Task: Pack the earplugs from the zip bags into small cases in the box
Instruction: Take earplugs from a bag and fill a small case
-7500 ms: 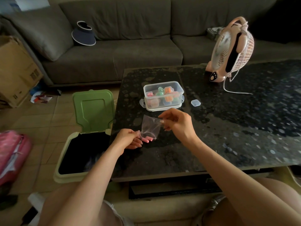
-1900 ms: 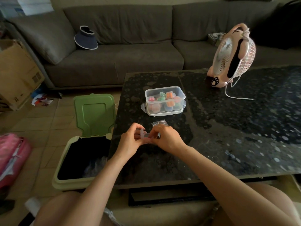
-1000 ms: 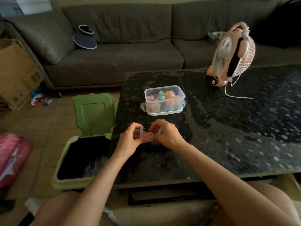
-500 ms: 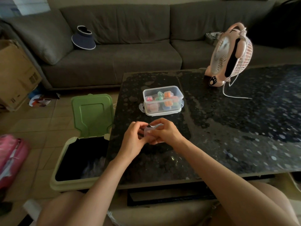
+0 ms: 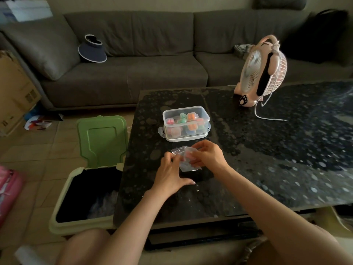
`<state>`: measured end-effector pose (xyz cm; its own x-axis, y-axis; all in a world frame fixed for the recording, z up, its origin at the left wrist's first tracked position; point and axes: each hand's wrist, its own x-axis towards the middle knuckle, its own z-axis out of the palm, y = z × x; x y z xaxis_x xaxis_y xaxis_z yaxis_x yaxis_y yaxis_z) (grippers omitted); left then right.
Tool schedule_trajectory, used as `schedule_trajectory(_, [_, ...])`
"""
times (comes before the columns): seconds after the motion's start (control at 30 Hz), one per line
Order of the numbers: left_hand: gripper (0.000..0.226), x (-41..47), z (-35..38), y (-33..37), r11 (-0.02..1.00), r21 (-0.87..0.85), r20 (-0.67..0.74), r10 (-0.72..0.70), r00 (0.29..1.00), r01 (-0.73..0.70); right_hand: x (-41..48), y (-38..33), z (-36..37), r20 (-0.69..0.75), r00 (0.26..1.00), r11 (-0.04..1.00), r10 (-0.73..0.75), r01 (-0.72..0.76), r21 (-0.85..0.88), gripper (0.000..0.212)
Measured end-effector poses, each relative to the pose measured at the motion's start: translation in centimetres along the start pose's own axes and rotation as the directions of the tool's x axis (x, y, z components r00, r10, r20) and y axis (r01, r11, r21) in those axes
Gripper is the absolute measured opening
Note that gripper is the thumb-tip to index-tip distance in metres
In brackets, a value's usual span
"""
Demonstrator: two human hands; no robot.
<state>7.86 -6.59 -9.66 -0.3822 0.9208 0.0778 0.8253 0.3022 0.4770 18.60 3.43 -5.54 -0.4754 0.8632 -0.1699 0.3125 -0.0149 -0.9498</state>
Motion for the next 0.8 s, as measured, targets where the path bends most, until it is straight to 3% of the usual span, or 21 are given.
schedule_trajectory(0.2, [0.033,0.7,1.4,-0.7,0.986,0.064,-0.153,0.160,0.975,-0.152,3.3,-3.9,-0.2,-0.050,0.999,0.998,0.018,-0.015,0.063,0.021])
schedule_trajectory(0.33, [0.010,1.0,1.8,-1.3,0.986,0.014,-0.191,0.167,0.967,-0.167,7.3,-6.9,0.8,-0.087,0.996,0.991,0.003,0.009,0.134,0.027])
schedule_trajectory(0.57, [0.005,1.7,0.4,-1.7,0.980,-0.152,-0.298,0.075,0.951,-0.126,9.0,-7.4,1.5,-0.020,1.000,0.998,0.019,-0.020,-0.053,0.023])
schedule_trajectory(0.8, [0.009,0.7,-3.4,-1.4,0.868,-0.492,-0.388,-0.146,0.910,-0.071,4.4,-3.8,0.9,0.024,0.981,0.967,-0.192,0.194,-0.165,0.017])
